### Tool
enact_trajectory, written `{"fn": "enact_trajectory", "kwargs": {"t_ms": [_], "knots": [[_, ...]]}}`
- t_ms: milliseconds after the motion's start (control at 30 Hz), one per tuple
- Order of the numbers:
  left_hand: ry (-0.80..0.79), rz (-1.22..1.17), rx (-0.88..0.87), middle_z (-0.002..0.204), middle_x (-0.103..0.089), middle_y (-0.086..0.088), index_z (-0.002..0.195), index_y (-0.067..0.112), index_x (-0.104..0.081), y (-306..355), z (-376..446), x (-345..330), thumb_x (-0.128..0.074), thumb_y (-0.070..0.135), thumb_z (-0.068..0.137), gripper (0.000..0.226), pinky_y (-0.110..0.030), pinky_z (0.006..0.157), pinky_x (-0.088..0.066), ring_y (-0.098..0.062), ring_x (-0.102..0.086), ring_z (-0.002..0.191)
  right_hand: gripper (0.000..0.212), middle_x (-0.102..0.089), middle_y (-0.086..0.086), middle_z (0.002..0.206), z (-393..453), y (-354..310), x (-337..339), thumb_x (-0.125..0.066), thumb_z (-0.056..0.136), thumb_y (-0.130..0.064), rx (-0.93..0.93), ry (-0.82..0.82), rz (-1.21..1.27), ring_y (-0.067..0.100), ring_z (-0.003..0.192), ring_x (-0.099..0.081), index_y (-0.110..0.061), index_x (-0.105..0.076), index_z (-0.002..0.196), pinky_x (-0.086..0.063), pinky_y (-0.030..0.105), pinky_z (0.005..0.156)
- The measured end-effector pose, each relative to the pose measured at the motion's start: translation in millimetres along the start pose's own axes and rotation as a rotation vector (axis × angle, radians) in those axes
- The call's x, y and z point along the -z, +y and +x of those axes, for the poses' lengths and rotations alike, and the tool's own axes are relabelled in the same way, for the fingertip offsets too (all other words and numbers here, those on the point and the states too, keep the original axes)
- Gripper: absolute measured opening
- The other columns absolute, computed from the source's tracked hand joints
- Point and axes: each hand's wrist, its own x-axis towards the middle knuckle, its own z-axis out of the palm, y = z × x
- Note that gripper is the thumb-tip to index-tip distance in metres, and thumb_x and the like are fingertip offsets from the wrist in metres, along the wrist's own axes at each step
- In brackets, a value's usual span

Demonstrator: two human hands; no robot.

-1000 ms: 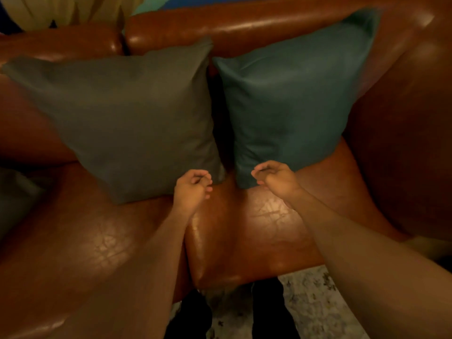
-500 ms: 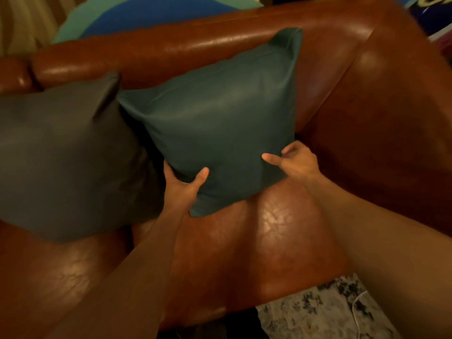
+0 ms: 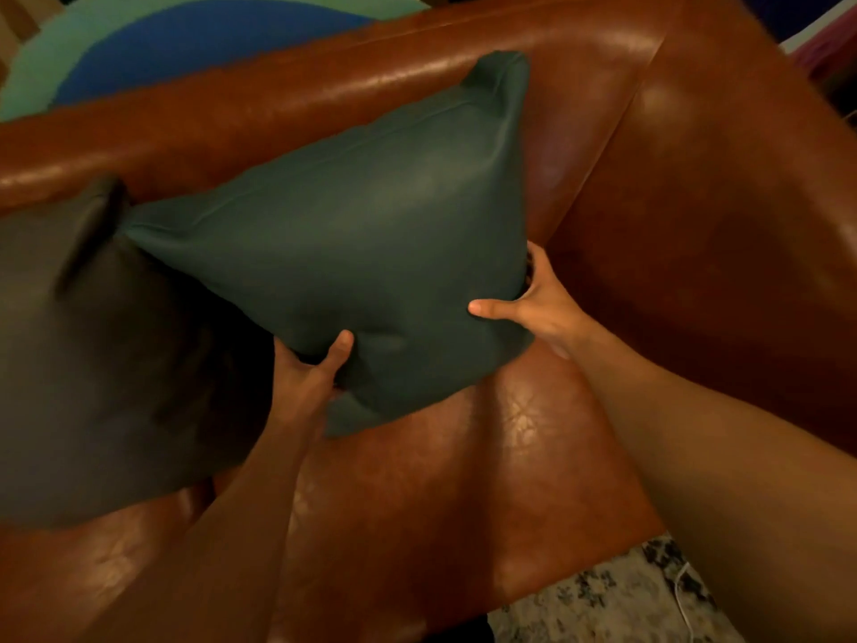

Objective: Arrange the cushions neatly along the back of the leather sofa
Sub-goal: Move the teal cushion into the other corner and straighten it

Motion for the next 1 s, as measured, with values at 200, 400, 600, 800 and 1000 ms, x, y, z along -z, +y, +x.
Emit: {"fn": "enact_trajectory", "kwargs": {"t_ms": [200,400,600,800,1000], "knots": [[-0.147,0.016,-0.004,0.144,-0.064,0.008,0.147,0.033,-0.045,7,19,-33,-0.089,0.033,0.071,0.088,-0.065,0.099,-0.055,-0.016,-0.064,0.13,0.13,-0.056,-0.01,0.139,-14,14,30,-0.098,0.036,-0.044,-0.005,0.113,0.044,0.01,0.129,-0.056,-0.03,-0.034,0.148,-0.048,0.041,0.11],[-0.278,0.092,0.018,0.133,-0.067,0.012,0.146,0.03,-0.046,7,36,-73,-0.075,0.01,0.09,0.065,-0.046,0.087,-0.063,-0.01,-0.067,0.119,0.128,-0.059,-0.011,0.136,-34,36,54,-0.097,0.032,-0.057,0.014,0.312,0.084,0.007,0.125,-0.059,-0.029,-0.04,0.143,-0.05,0.042,0.106],[-0.41,0.142,0.002,0.119,-0.07,0.017,0.144,0.025,-0.048,22,43,-134,-0.08,0.007,0.084,0.071,-0.049,0.098,-0.057,-0.002,-0.069,0.106,0.117,-0.065,-0.007,0.13,-67,62,64,-0.096,0.035,-0.06,0.003,0.579,0.23,0.011,0.12,-0.064,-0.025,-0.047,0.136,-0.054,0.046,0.102],[-0.527,0.219,0.003,0.114,-0.073,0.013,0.13,0.028,-0.055,35,52,-161,-0.073,0.002,0.09,0.052,-0.056,0.106,-0.053,-0.004,-0.072,0.101,0.104,-0.068,-0.01,0.126,-90,69,45,-0.095,0.043,-0.058,-0.006,0.768,0.284,0.011,0.117,-0.066,-0.029,-0.05,0.132,-0.054,0.047,0.101],[-0.502,0.458,-0.054,0.132,-0.07,0.015,0.132,0.042,-0.055,35,62,-148,-0.087,0.052,0.069,0.071,-0.055,0.11,-0.051,-0.012,-0.067,0.123,0.112,-0.061,-0.009,0.133,-91,70,46,-0.092,0.043,-0.06,-0.036,0.802,0.118,0.01,0.121,-0.06,-0.029,-0.043,0.138,-0.051,0.042,0.104]]}}
